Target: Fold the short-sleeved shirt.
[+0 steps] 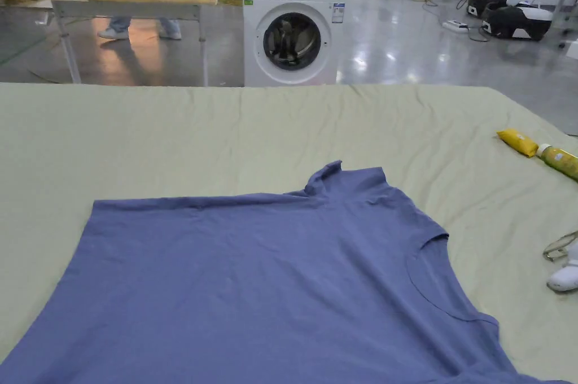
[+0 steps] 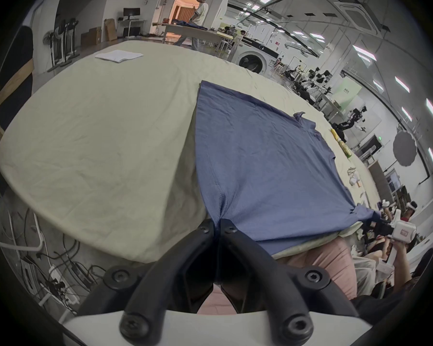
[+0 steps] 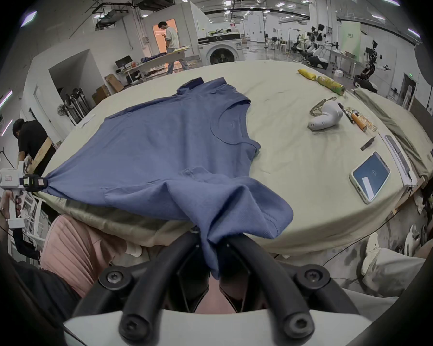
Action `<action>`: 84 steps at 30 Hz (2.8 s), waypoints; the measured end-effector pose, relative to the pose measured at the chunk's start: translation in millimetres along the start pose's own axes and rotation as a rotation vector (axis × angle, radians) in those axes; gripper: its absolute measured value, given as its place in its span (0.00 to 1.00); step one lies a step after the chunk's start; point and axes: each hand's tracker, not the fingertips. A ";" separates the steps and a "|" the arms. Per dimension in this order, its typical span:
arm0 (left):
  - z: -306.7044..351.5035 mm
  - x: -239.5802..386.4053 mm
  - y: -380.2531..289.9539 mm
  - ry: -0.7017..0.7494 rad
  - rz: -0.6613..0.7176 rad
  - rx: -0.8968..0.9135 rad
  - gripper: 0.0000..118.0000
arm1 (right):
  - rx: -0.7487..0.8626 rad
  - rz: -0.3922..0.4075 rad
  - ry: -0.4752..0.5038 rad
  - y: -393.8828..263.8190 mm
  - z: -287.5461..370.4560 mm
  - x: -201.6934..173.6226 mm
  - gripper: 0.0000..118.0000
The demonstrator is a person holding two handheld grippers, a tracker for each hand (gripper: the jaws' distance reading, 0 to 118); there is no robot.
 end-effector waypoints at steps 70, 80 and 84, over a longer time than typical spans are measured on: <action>-195.1 11.6 71.5 0.293 -0.276 -0.040 0.58 | 0.626 0.025 0.145 60.3 -40.4 -108.8 0.00; -141.5 41.5 71.0 0.129 -0.340 0.123 0.01 | 0.531 -0.117 0.094 85.1 -39.4 -53.9 0.00; -118.3 35.4 84.9 0.105 -0.271 0.133 0.01 | 0.267 -0.186 0.093 106.7 -69.1 -0.2 0.24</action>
